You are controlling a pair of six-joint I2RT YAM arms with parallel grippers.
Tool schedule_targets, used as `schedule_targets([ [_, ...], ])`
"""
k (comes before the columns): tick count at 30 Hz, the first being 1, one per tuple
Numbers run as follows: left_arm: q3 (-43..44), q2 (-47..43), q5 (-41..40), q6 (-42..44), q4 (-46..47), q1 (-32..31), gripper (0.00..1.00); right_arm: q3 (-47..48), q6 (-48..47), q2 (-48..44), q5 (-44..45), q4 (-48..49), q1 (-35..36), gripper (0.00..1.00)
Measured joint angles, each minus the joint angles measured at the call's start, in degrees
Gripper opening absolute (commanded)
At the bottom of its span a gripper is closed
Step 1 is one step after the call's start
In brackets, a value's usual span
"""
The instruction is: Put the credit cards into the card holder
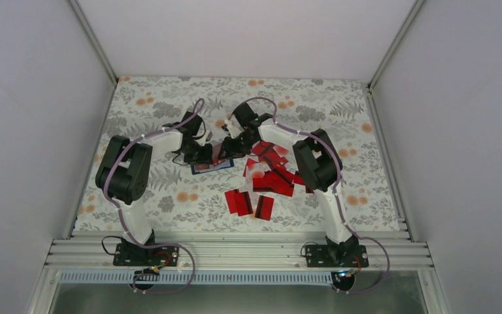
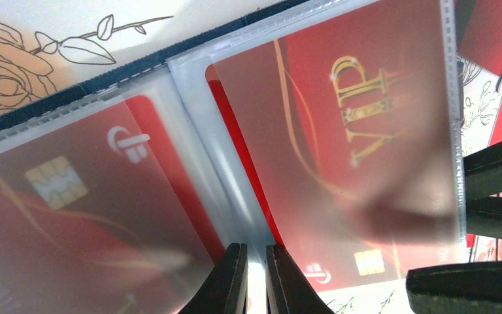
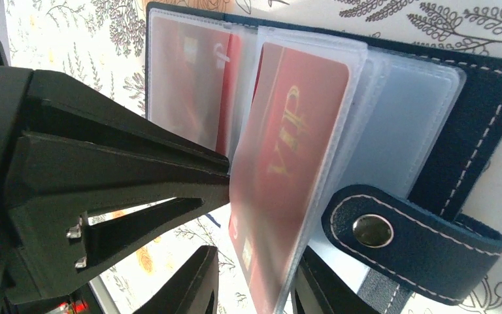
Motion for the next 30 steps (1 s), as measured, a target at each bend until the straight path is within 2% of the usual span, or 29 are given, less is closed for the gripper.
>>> schedule_targets([
  [15, 2.64, 0.07, -1.01, -1.40, -3.52, -0.22, 0.12, 2.19, -2.19, 0.00, -0.81, -0.83, 0.26, 0.30],
  [20, 4.48, -3.17, -2.01, -1.70, -6.69, 0.44, 0.13, 2.64, -2.23, 0.00, -1.29, -1.36, 0.37, 0.31],
  [26, 3.48, -10.99, -4.50, -1.68, -9.14, 4.61, 0.26, 3.34, -2.23, 0.02, -1.88, -1.60, 0.76, 0.31],
  [29, 0.07, -14.45, -5.33, -1.36, -9.18, 7.96, 0.42, 4.22, -2.23, 0.17, -2.67, -1.51, 1.11, 0.32],
  [30, -1.55, -15.30, -5.40, -1.31, -9.16, 9.33, 0.45, 4.57, -2.23, 0.28, -3.06, -1.49, 1.27, 0.33],
])
